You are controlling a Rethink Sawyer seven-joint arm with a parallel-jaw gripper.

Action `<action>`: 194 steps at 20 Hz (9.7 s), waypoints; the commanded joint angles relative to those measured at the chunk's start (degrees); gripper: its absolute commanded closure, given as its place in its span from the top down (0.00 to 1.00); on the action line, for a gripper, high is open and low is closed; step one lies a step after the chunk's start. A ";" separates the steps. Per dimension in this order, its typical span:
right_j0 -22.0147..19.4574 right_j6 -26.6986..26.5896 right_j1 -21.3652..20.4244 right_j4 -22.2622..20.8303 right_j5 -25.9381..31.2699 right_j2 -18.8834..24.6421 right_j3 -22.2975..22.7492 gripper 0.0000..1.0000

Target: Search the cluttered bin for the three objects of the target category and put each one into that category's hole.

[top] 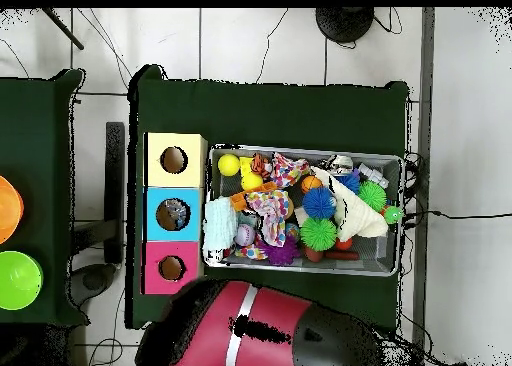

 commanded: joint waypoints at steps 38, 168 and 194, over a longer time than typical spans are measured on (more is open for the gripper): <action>11.89 17.22 7.79 19.27 -4.10 9.58 -1.36 1.00; 14.46 21.55 2.25 18.49 -0.85 6.92 -3.23 1.00; 14.34 21.08 6.78 20.57 -3.57 8.28 -6.39 1.00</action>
